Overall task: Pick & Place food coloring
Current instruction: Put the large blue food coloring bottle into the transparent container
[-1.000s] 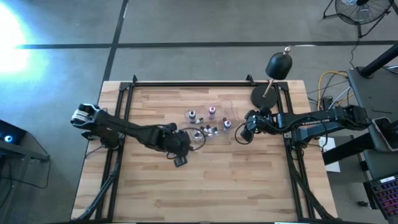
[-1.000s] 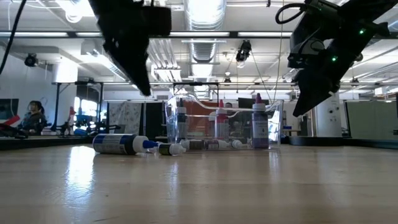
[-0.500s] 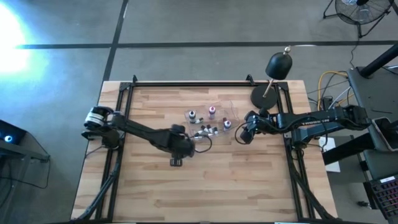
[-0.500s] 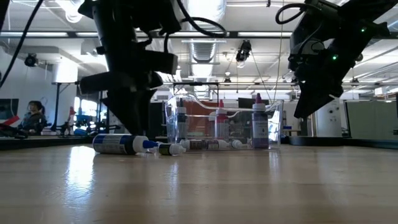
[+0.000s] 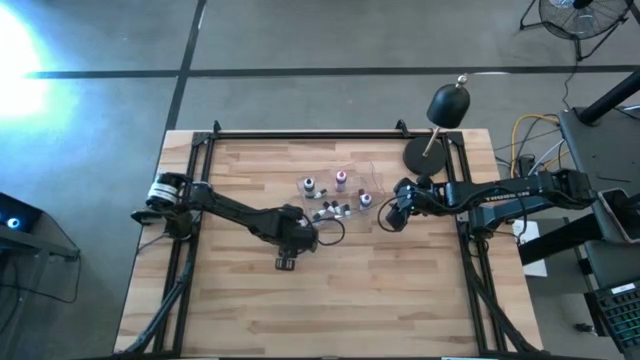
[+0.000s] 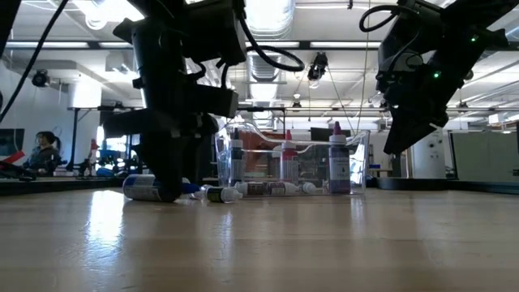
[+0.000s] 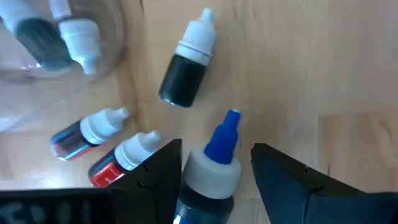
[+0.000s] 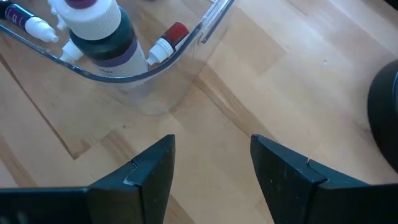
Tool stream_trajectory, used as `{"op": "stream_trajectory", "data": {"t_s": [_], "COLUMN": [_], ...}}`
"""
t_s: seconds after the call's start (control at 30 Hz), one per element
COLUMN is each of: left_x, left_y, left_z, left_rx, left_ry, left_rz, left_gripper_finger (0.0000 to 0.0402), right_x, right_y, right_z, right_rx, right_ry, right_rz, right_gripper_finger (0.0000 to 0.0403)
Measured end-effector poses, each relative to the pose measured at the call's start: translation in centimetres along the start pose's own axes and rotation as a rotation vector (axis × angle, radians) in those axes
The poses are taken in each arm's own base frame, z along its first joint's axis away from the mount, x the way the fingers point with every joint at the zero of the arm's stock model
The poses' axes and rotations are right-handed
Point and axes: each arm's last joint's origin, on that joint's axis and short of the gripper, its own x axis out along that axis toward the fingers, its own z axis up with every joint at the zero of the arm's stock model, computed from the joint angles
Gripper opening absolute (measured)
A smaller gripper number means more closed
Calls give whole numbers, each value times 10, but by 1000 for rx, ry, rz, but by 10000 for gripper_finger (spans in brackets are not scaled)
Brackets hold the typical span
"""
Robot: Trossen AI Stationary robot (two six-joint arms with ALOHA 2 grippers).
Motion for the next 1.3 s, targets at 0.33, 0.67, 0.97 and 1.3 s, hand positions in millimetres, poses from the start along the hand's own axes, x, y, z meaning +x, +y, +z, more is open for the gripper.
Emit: {"op": "stream_trajectory", "data": {"t_s": [0.33, 0.67, 0.97, 1.3], "left_x": [0, -1, -56, -153], "left_y": [5, 12, 26, 56], "left_z": [-4, -6, 3, 1], "left_rx": [32, 49, -278, -863], "left_ry": [43, 65, -122, -892], "left_rz": [9, 23, 175, 442], "left_gripper_finger": [132, 96, 91, 90], "right_x": [0, 0, 0, 1], "right_y": [0, 0, 0, -1], "right_z": [0, 0, 0, -1], "right_rx": [-1, -1, -1, -5], "right_ry": [-2, -3, -4, -10], "right_rz": [-6, -7, -8, -22], "right_gripper_finger": [203, 203, 203, 203]}}
